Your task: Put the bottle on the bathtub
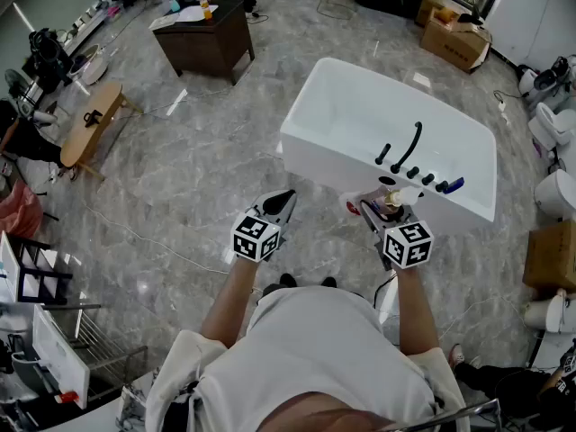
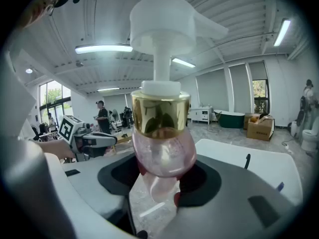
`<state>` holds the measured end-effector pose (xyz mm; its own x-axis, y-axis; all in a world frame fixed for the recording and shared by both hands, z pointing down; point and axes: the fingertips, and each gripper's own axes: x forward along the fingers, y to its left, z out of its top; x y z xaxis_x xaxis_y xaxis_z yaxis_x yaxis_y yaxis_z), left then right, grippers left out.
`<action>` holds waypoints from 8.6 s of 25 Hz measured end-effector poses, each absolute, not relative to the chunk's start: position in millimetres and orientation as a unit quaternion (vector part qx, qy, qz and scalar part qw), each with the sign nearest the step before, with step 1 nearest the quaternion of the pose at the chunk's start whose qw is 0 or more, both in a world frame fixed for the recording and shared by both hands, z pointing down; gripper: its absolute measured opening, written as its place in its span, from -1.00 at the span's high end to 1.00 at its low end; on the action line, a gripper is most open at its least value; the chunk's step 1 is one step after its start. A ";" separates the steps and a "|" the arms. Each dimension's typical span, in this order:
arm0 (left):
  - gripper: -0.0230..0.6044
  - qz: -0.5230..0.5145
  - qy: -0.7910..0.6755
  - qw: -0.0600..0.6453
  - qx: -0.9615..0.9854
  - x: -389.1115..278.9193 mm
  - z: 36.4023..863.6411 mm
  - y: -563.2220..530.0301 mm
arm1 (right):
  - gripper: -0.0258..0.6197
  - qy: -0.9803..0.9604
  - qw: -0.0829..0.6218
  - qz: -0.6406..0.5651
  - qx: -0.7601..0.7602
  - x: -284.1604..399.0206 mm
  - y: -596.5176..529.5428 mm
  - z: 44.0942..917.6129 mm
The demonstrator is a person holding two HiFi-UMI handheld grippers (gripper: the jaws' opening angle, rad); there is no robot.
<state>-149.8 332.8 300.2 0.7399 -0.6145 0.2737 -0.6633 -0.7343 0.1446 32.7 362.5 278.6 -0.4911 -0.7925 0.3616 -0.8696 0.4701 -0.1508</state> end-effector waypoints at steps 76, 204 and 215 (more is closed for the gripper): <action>0.90 0.127 -0.313 0.141 0.930 -122.8 328.9 154.7 | 0.17 -0.834 0.113 0.187 0.507 58.7 185.4 309.3; 0.90 0.244 -0.292 0.297 0.875 -36.2 757.8 -176.1 | 0.04 -0.849 0.305 0.138 0.409 66.3 -211.9 802.7; 0.90 0.242 -0.307 0.282 0.876 -38.4 724.1 -161.7 | 0.01 -0.847 0.322 0.120 0.405 76.6 -187.5 767.8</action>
<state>-38.4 -161.7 724.1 0.6947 -0.4008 0.5973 -0.6737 -0.6534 0.3452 76.6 -187.5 767.8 -0.4639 -0.6091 0.6432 -0.7637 0.6429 0.0580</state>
